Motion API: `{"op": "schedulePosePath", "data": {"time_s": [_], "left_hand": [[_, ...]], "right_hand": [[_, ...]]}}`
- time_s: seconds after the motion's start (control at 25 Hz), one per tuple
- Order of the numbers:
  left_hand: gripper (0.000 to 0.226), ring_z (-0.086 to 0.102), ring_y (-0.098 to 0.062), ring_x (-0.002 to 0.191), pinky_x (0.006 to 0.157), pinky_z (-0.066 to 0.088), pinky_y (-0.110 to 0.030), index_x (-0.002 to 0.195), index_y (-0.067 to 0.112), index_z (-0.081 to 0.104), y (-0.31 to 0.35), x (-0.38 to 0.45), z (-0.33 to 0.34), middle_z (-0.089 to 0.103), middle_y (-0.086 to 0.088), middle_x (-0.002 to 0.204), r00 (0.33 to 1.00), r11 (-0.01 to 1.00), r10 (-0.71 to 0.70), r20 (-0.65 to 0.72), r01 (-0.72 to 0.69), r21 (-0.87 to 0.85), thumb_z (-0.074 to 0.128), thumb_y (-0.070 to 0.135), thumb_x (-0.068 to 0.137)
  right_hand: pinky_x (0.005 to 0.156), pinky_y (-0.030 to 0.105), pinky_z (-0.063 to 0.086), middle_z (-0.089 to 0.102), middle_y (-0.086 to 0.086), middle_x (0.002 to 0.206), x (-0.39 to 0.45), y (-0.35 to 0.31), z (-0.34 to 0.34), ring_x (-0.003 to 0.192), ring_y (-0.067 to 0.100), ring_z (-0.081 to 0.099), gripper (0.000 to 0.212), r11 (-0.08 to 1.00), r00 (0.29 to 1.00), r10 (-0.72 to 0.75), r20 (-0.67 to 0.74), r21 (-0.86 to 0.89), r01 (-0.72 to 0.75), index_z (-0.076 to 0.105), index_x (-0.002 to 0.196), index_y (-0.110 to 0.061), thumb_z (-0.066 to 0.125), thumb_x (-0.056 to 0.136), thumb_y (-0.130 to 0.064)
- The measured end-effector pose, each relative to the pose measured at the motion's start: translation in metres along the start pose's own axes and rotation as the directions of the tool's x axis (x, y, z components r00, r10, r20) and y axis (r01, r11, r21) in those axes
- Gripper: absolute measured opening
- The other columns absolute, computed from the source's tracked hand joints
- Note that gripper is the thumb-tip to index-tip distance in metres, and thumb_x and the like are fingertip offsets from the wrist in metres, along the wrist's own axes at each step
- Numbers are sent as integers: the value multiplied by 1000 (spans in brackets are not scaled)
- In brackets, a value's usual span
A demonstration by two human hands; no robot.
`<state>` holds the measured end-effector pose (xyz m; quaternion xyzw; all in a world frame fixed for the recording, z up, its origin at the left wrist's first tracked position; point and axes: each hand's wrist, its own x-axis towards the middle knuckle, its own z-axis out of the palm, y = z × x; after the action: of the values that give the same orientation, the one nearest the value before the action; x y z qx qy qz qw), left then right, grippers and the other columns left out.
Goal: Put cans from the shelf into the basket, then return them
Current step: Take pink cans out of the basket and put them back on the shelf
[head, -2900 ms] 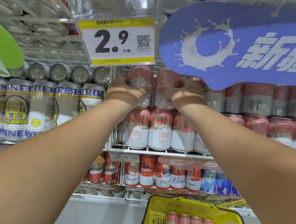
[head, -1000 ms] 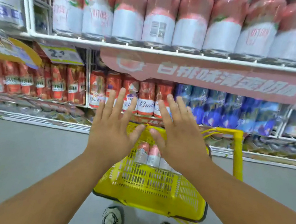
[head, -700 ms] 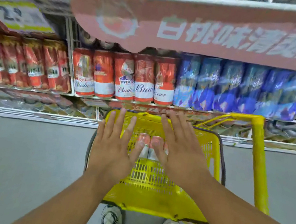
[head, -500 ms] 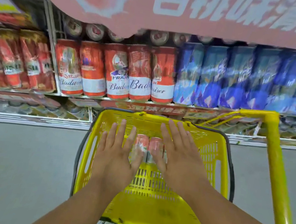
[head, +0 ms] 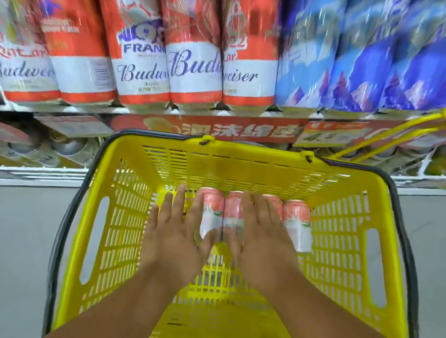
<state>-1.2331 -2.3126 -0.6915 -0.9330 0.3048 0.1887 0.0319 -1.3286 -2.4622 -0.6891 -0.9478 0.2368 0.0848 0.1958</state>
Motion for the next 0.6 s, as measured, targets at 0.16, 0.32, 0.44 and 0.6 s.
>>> {"op": "schedulePosePath", "data": {"time_s": [0.16,0.32,0.44,0.6], "left_hand": [[85,3,-30,156,126,10,-44,163,25,3,1,11,21,2,-9,170,1000,999,9,-20,-10,-53,13,71,92],[93,44,-34,133,108,40,-44,161,14,18,8,19,37,48,-13,149,996,979,0,-85,-18,-205,25,72,88],[103,60,-27,113,91,49,-36,159,20,14,6,33,45,61,-5,126,988,844,-154,17,141,-518,52,75,80],[62,72,-16,80,75,58,-42,108,24,61,-6,45,42,74,5,88,966,560,-206,159,249,-790,73,61,60]], "right_hand": [[102,45,45,41,19,145,15,-5,20,133,37,42,77,991,991,117,67,59,-121,26,153,-6,34,92,-53],[96,39,46,43,19,132,34,-16,30,121,35,47,62,933,949,309,63,173,-315,39,139,1,48,95,-42],[94,37,46,45,18,129,46,-25,30,118,32,50,66,899,912,401,83,154,-410,46,133,4,55,93,-48],[90,35,49,52,17,126,50,-34,36,115,32,59,69,861,857,470,213,105,-498,47,129,3,57,93,-55]]}}
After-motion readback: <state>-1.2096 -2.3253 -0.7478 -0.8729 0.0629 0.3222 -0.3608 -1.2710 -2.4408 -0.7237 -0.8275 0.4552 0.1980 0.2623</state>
